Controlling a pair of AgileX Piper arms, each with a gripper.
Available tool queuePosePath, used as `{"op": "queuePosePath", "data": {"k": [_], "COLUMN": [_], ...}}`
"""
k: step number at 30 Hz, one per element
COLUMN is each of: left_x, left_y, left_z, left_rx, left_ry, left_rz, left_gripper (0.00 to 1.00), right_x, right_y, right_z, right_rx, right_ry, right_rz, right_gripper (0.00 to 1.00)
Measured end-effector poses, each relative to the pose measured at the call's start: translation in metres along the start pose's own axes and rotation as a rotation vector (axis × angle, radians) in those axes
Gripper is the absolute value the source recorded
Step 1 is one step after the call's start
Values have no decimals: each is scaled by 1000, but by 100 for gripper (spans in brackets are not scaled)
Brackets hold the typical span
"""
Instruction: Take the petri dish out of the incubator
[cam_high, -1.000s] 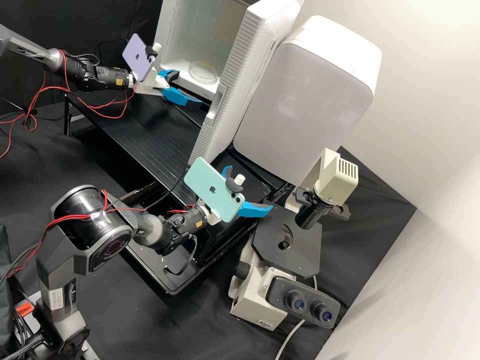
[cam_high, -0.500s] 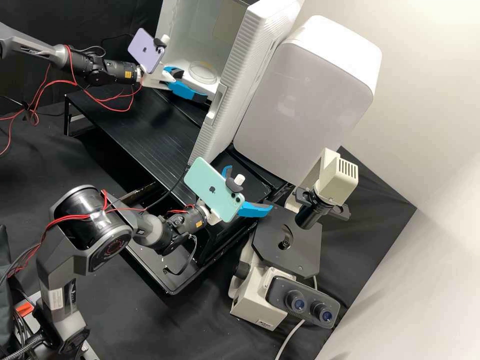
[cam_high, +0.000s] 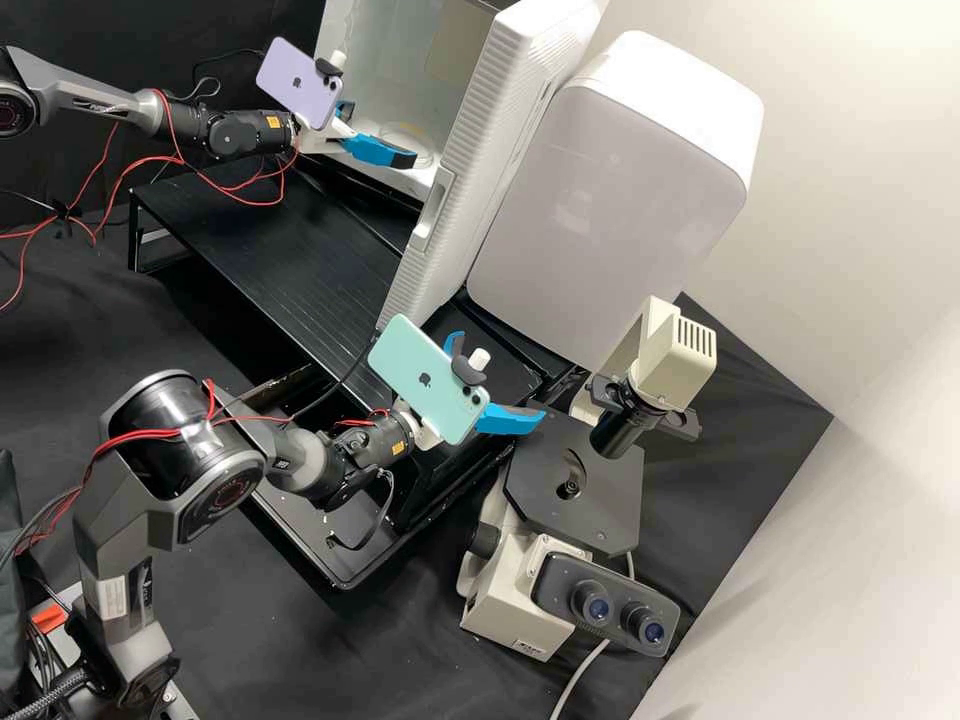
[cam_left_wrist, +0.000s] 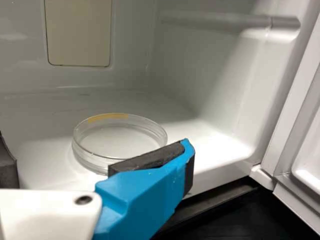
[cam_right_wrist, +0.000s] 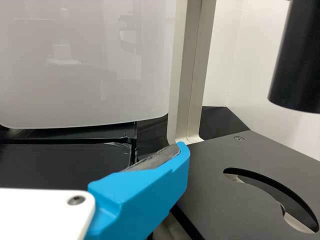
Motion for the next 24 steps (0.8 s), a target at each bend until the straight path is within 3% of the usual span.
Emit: {"op": "queuePosePath", "data": {"k": [11,14,20,23,24], "left_x": [1,4,14,20,21], "left_y": [6,9,3,-2,-4], "left_z": [9,14,20,21,22], "left_rx": [11,36,68,61,81], "left_ry": [-14,-4,36,66,69], "left_rz": [17,28,15,-7,-14], "left_gripper": [100,100,100,100,100], "right_x": [0,0,0,0,0], "right_y": [0,0,0,0,0], "right_z": [0,0,0,0,0], "right_rx": [0,0,0,0,0], "right_ry": [0,0,0,0,0], "right_rz": [0,0,0,0,0], "right_gripper": [100,100,100,100,100]}}
